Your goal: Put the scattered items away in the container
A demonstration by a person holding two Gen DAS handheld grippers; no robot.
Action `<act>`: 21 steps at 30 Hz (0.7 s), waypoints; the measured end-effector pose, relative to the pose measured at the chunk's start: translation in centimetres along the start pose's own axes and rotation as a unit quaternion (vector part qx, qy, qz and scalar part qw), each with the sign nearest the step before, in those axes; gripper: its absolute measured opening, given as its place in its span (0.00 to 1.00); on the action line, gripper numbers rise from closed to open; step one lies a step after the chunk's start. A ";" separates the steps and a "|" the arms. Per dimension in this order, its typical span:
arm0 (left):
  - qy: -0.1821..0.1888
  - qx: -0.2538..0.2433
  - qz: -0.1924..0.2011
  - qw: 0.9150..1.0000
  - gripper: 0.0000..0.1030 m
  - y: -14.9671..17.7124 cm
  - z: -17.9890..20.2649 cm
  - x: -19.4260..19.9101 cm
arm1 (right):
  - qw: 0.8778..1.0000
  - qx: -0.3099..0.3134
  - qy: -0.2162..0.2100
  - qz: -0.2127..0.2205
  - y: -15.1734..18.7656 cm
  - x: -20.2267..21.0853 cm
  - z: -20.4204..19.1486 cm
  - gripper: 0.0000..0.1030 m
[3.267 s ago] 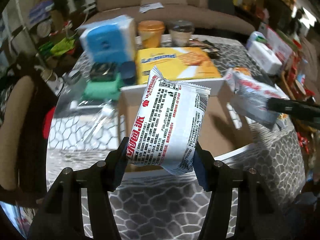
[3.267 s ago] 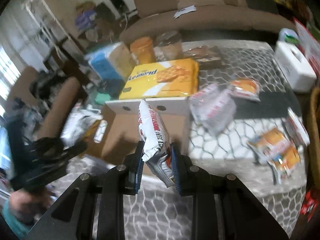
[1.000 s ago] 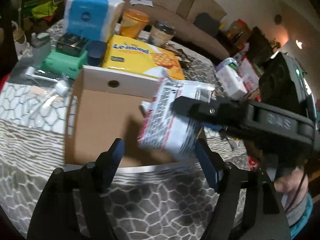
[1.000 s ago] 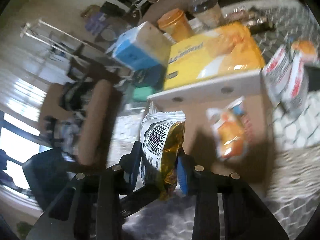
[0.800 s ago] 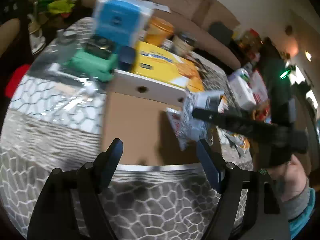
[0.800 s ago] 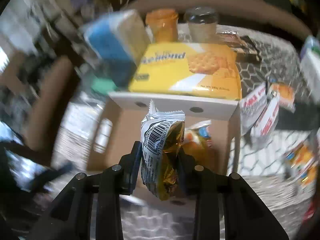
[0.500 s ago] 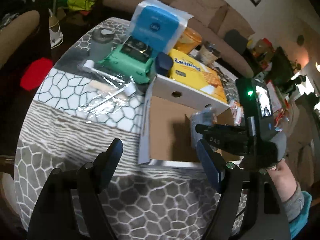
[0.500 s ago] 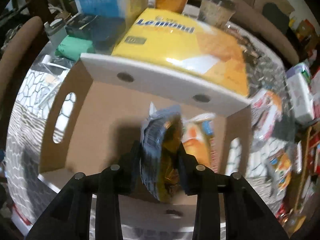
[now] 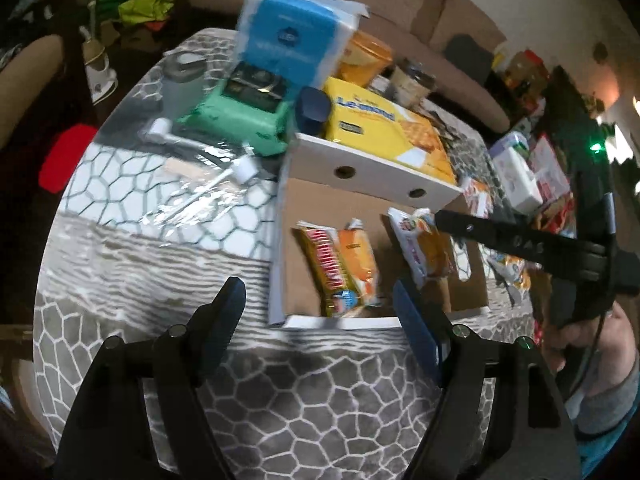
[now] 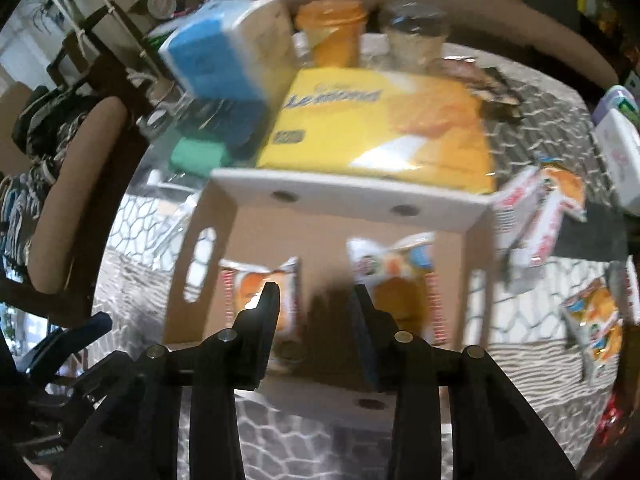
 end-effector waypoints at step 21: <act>-0.150 -0.166 -0.106 0.969 0.72 -0.3 8.0 -11.2 | 0.998 0.016 -0.048 -0.025 1.0 -0.6 4.9 0.49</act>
Point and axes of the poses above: each gripper's, at about its wrist camera, not at the fingertips, and x roughly against the way its jaws point, z to its right, y to its underside, the point moved 1 cm from there along -x, roughly the way its jaws point, and after that the axes turned 7 degrees about -y, right-handed, at the moved point
